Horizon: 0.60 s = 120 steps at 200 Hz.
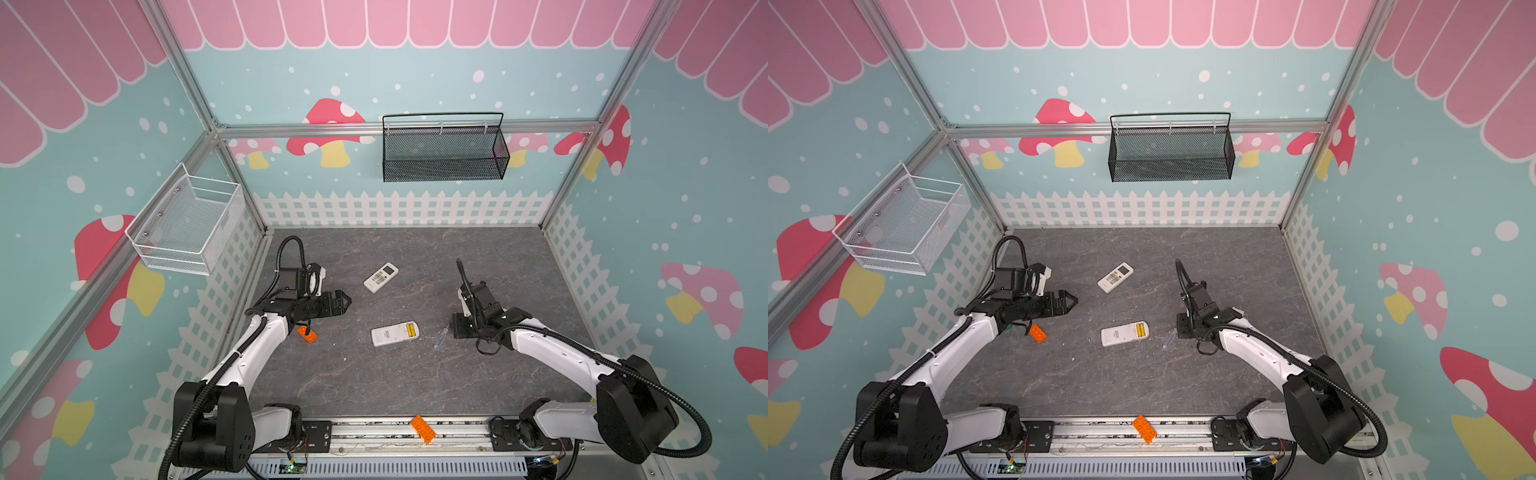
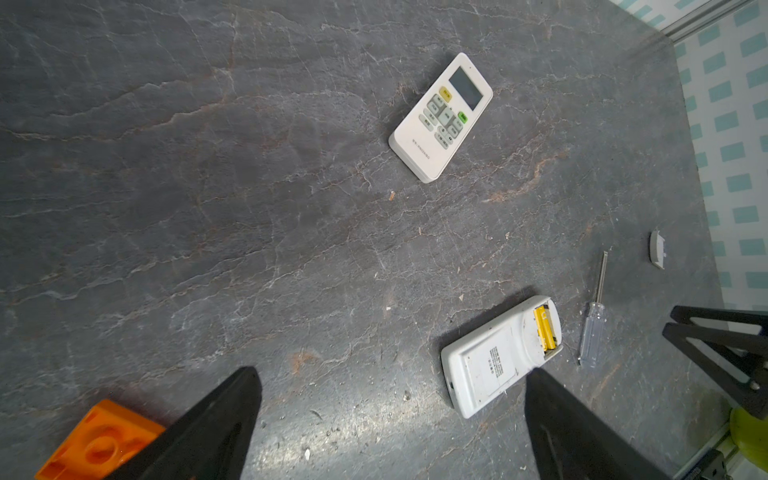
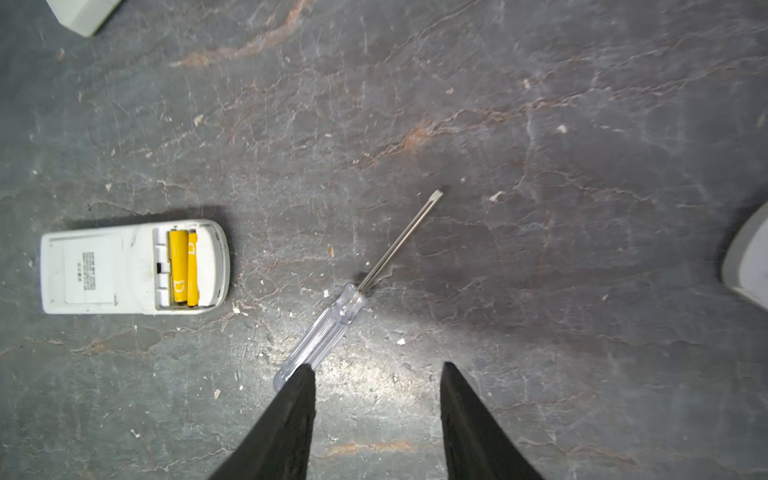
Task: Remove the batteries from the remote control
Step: 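Grasp the clear-handled screwdriver with the right gripper while the left gripper draws back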
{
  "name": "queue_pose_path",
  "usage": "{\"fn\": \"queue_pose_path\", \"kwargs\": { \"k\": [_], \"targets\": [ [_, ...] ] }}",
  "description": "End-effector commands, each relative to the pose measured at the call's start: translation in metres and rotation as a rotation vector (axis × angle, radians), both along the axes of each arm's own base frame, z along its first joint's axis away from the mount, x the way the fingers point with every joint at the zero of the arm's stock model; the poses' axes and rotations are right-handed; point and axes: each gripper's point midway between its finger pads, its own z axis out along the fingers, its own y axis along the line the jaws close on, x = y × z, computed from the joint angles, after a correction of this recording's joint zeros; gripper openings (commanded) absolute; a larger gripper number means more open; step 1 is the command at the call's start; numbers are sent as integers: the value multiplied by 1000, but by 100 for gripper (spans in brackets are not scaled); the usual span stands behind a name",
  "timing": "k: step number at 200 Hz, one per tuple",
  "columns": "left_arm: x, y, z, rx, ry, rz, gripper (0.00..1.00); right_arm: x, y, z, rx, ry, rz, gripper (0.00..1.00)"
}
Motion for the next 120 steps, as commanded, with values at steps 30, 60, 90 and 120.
{"fn": "queue_pose_path", "kwargs": {
  "k": [30,60,90,120],
  "targets": [
    [3,-3,1,-12,-12,-12,100,-15,16,-15,-36,54,-44,55],
    [4,-2,1,-9,-9,-11,100,-16,23,-24,-55,76,-47,55],
    [3,-5,-1,-18,-22,-30,100,-14,32,-32,-37,83,-30,53],
    [4,-2,3,1,-11,-20,100,-15,34,-39,-41,101,-26,51]
  ]
}}
